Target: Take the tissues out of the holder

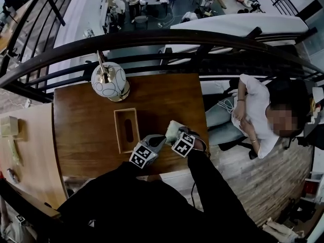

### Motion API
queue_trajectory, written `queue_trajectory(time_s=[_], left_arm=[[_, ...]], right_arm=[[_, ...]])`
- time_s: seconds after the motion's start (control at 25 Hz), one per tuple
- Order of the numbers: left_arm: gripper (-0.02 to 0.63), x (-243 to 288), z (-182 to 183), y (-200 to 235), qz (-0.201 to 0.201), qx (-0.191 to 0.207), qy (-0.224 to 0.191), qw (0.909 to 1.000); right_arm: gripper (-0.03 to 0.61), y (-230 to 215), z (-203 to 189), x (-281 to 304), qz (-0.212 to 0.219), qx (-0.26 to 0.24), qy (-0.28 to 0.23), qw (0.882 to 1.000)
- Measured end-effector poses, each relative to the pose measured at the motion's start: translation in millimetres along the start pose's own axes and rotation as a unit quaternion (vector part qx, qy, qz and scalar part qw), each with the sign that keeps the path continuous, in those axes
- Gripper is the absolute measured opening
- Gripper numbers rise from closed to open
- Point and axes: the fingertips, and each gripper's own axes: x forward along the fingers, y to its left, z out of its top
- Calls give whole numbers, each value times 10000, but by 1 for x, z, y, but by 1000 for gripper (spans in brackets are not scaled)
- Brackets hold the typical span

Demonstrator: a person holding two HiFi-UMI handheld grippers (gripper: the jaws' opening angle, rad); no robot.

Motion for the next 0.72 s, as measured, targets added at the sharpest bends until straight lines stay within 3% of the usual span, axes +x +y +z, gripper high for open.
queue_trajectory(time_s=[0.24, 0.36, 0.56, 0.72], left_arm=[[9, -10, 9, 4, 39, -51, -109, 9999], [9, -20, 14, 3, 67, -65, -170, 9998], [9, -46, 35, -3, -16, 20, -359, 9994], [9, -74, 53, -14, -177, 8, -523, 9985]], right_arm=[[401, -1, 2, -8, 106, 127, -72, 9998], [410, 3, 4, -22, 140, 208, -254, 9994], [410, 5, 28, -68, -38, 378, -1003, 9942], [410, 12, 48, -110, -98, 736, -1881, 9793]])
